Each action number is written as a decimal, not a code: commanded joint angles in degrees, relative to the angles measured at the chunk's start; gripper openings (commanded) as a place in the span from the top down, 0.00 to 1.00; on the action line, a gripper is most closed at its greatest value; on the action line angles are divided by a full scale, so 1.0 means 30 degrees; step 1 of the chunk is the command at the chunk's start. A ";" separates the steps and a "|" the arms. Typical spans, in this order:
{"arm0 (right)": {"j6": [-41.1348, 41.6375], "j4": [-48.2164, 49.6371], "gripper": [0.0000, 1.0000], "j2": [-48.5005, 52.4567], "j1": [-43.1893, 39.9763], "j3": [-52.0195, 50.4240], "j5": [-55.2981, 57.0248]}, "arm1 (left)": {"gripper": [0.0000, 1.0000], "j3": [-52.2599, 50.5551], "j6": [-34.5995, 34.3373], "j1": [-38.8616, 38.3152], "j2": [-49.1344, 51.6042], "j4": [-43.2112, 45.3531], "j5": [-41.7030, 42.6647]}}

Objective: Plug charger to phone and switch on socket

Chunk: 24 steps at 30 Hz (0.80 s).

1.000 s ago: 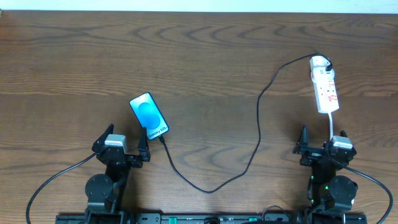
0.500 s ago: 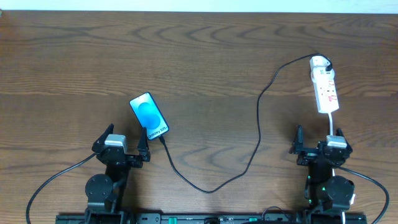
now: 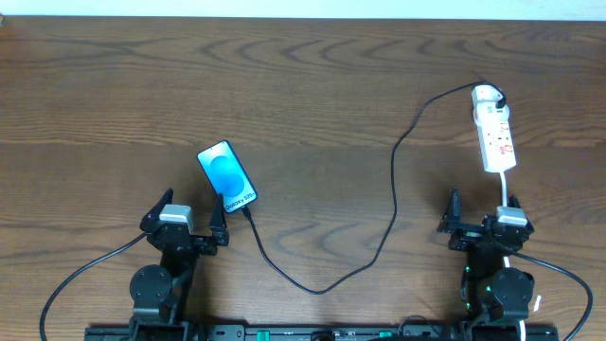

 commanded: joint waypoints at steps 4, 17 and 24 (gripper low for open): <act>0.0918 0.0022 0.01 -0.0146 0.0189 -0.0095 0.0452 | 0.09 -0.0328 0.0328 -0.0029 -0.0117 -0.0641 0.0379; 0.1020 0.0036 0.01 -0.0146 0.0182 -0.0087 0.0233 | 0.09 -0.0328 0.0328 -0.0029 -0.0117 -0.0634 0.0379; 0.1020 0.0036 0.01 -0.0146 0.0182 -0.0087 0.0233 | 0.09 -0.0328 0.0328 -0.0029 -0.0117 -0.0641 0.0379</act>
